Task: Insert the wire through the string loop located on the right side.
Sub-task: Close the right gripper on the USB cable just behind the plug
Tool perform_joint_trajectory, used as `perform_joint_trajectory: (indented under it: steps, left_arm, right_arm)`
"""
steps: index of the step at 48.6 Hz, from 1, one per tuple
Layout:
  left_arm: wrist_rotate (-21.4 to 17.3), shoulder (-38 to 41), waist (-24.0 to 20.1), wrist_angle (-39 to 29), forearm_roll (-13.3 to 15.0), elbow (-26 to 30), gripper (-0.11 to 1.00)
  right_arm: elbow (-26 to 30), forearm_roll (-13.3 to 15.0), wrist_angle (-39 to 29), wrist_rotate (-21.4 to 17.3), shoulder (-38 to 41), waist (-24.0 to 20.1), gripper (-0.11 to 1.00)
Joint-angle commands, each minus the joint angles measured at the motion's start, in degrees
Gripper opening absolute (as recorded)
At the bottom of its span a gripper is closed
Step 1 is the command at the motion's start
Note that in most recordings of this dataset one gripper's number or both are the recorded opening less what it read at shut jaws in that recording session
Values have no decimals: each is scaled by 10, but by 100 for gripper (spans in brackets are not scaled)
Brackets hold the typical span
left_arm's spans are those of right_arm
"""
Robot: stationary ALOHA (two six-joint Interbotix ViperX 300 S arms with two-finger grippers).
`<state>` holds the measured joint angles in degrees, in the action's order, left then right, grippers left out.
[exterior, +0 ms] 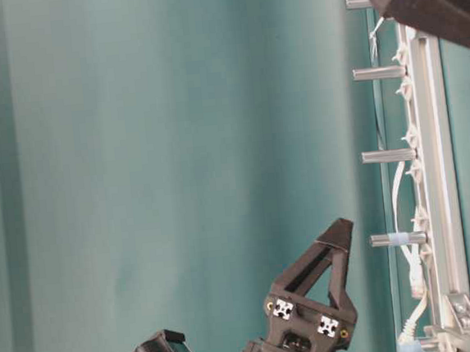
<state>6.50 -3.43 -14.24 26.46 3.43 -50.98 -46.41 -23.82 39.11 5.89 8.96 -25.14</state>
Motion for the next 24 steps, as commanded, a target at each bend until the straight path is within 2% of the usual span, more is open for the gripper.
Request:
perform_joint_trajectory:
  steps: [1,8,12,17,24]
  left_arm:
    - [-12,-6,1,3,-3,8,77]
    - [-23,-6,0,4,-3,8,77]
    - [-25,-7,1,4,-3,8,77]
    - [-26,-8,0,4,-3,6,77]
    - [-26,-9,1,4,-2,4,77]
  right_arm:
    - [16,-45,5,26,-13,-11,84]
    - [40,-126,5,84,0,-27,83]
    - [52,-158,5,104,10,-36,83]
    - [65,-178,5,110,27,-45,83]
    - [76,-188,5,110,57,-54,83]
